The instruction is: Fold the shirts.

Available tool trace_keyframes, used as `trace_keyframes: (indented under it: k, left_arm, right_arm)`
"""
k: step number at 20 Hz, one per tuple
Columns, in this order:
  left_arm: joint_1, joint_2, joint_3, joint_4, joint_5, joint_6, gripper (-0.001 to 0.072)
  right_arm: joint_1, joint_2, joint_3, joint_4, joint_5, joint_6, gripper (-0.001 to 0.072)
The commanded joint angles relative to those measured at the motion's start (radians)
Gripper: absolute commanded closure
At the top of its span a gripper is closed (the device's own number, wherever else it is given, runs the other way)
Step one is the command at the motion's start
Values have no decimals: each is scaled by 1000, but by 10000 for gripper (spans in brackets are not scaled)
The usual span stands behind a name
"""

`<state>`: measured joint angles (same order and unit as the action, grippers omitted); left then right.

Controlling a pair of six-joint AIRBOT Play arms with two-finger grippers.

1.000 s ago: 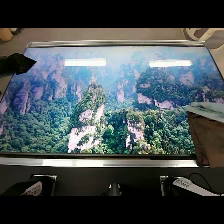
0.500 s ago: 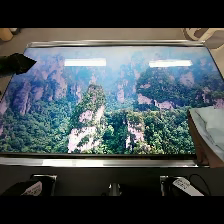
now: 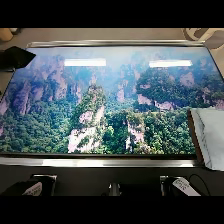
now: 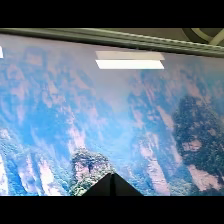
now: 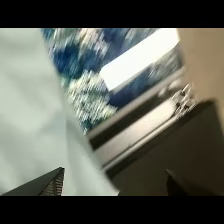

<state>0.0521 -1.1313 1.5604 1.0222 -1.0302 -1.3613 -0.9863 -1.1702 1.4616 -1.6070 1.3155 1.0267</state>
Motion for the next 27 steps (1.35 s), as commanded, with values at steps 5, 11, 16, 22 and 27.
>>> trace_keyframes:
  k: [5,11,16,22,27]
  left_arm:
    - [-219,-240,165,714,-299,-222,460]
    - [-232,-179,-126,545,-314,-246,162]
    - [-233,-189,-132,548,-340,-244,163]
    - [-233,-190,-132,548,-340,-244,162]
    - [-233,-190,-132,548,-340,-244,163]
  right_arm:
    - [607,-79,214,26,55,-14,21]
    - [855,-227,114,161,297,11,21]
    - [878,-226,106,149,278,8,20]
    - [878,-226,106,148,279,8,20]
    - [878,-226,106,148,279,8,20]
